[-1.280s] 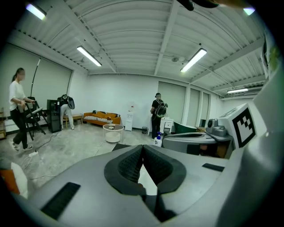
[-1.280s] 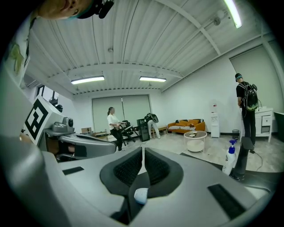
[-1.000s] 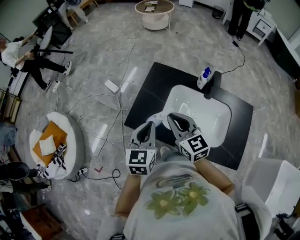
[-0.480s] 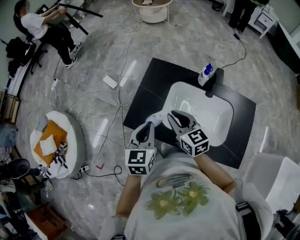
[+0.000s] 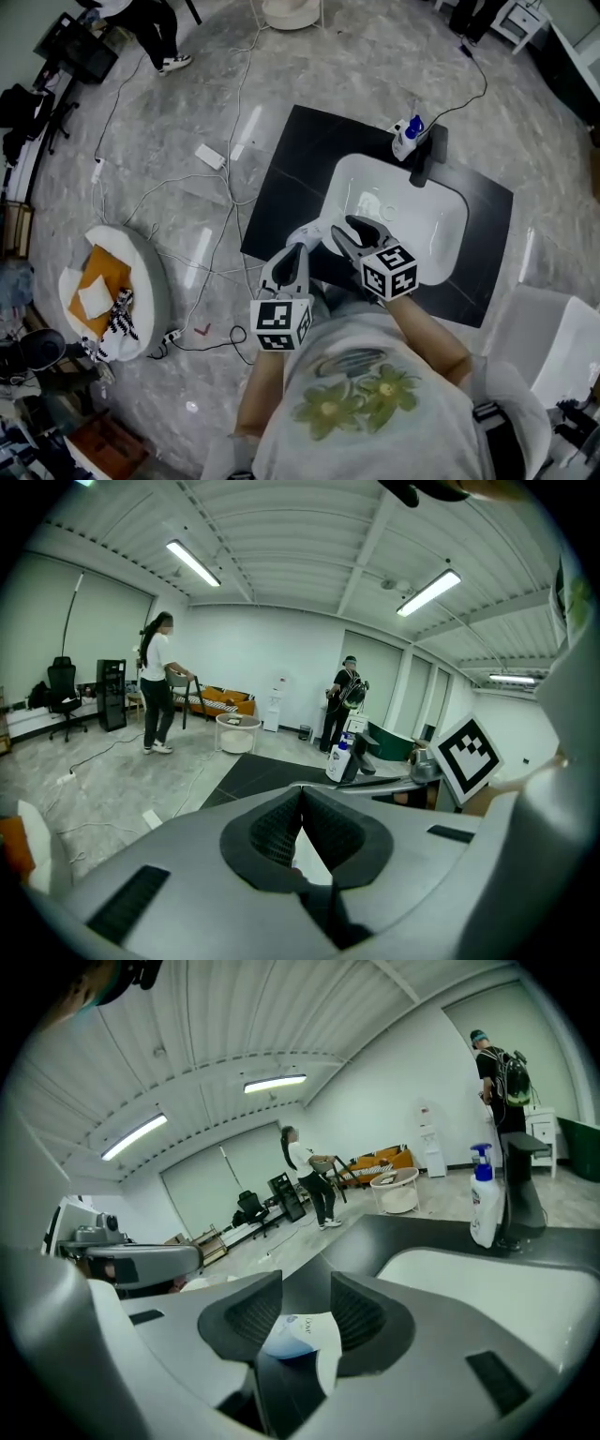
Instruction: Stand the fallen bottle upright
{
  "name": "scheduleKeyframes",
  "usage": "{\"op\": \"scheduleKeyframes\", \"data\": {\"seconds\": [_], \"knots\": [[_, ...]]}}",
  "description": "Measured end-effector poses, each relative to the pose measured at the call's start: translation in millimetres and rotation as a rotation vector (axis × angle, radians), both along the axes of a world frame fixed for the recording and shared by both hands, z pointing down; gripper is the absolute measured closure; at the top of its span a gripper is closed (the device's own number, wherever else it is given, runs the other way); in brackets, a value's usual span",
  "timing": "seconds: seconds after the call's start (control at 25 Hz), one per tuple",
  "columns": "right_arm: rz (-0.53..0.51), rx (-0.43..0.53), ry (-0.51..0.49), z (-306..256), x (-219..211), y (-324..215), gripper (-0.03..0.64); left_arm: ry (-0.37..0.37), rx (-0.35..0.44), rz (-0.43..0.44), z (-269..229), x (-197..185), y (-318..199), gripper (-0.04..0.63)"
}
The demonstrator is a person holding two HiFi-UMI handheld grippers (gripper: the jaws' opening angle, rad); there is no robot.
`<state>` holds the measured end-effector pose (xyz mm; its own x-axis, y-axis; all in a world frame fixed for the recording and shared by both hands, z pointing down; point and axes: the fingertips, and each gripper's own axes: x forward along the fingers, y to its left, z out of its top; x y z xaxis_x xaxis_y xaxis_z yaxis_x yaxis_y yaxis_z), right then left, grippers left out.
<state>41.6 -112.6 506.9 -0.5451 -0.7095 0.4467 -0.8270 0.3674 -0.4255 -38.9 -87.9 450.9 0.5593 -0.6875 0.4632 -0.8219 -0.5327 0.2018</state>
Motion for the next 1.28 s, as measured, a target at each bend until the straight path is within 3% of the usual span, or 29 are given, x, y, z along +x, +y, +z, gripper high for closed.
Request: {"op": "scheduleKeyframes", "data": {"seconds": [0.92,1.28], "knots": [[0.228,-0.335,-0.329,93.0,9.5,-15.4,0.463,-0.001,-0.088,0.017,50.1,12.3,-24.6,0.577],[0.353,-0.464,-0.539,119.1,8.6,-26.8,0.462,0.007,-0.120,-0.014,65.5,2.0,-36.5,0.577]]}}
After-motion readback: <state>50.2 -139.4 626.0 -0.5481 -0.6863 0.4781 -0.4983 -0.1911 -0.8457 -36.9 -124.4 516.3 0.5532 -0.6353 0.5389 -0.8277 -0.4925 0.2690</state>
